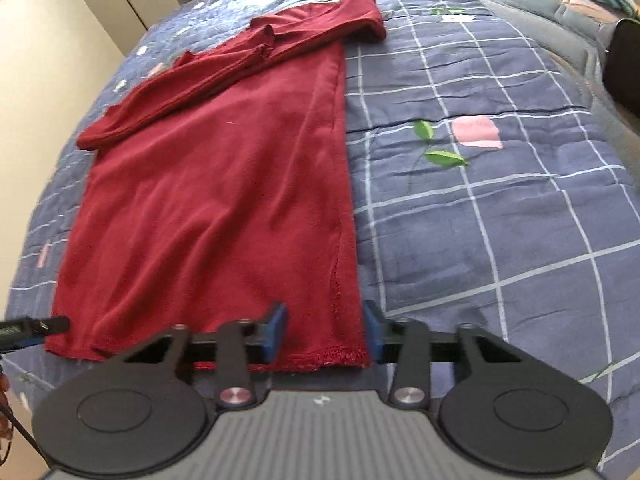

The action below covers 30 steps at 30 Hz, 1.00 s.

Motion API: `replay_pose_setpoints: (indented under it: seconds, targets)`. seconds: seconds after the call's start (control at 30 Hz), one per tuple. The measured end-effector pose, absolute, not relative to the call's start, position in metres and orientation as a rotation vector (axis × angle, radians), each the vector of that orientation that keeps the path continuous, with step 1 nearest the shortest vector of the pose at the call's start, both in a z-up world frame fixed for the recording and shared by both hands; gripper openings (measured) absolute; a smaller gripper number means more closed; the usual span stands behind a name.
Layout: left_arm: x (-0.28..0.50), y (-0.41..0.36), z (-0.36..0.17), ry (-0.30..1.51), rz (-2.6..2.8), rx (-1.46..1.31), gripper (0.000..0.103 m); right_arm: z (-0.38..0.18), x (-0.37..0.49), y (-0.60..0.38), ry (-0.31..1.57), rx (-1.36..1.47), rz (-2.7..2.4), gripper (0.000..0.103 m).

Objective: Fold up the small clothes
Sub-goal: 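Open both grippers and move them to the sweater's hem edge, then close both grippers on the hem edge of the red sweater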

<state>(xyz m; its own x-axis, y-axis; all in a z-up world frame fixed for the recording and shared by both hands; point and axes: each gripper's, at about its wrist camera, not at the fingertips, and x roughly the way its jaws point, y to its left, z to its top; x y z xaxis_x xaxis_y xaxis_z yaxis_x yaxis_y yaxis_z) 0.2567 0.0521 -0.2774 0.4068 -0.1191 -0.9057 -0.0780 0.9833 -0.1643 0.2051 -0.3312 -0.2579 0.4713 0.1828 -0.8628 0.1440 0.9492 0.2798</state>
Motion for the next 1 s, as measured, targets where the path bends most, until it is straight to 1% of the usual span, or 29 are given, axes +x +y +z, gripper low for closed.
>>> replay_pose_setpoints:
  seconds: [0.03,0.07,0.1,0.13,0.2,0.5,0.6,0.77,0.9,0.93,0.97,1.0]
  targets:
    - [0.255,0.048,-0.276,1.159,-0.027,-0.17,0.075,-0.257,0.205,-0.333,1.083,0.344,0.037,0.018]
    - [0.253,0.046,-0.275,1.163,-0.023,-0.151,0.064,-0.256,0.204,-0.333,1.08,0.347,0.043,0.01]
    - [0.252,0.045,-0.273,1.167,-0.021,-0.141,0.044,-0.254,0.204,-0.334,1.076,0.341,0.043,0.007]
    - [0.252,0.045,-0.272,1.171,-0.028,-0.15,0.034,-0.251,0.202,-0.335,1.068,0.332,0.046,0.007]
    - [0.249,0.048,-0.268,1.174,-0.021,-0.191,0.006,-0.245,0.198,-0.337,1.053,0.318,0.049,0.007]
    - [0.219,0.059,-0.226,1.053,0.027,-0.264,0.005,-0.212,0.171,-0.36,1.021,0.266,0.076,0.005]
    - [0.21,0.054,-0.219,1.059,0.008,-0.24,0.005,-0.201,0.166,-0.358,1.028,0.227,0.104,0.005]
    - [0.192,0.051,-0.217,1.105,-0.003,-0.237,0.005,-0.2,0.146,-0.358,1.059,0.188,0.122,0.005]
    - [0.181,0.056,-0.225,1.113,-0.001,-0.284,0.006,-0.21,0.141,-0.366,1.061,0.275,0.116,0.005]
    - [0.18,0.059,-0.227,1.109,0.008,-0.314,0.006,-0.213,0.143,-0.367,1.059,0.285,0.11,0.007]
    - [0.18,0.06,-0.227,1.106,0.012,-0.339,0.007,-0.215,0.145,-0.367,1.06,0.282,0.102,0.012]
    - [0.18,0.06,-0.227,1.103,0.013,-0.356,0.009,-0.217,0.147,-0.368,1.066,0.277,0.099,0.013]
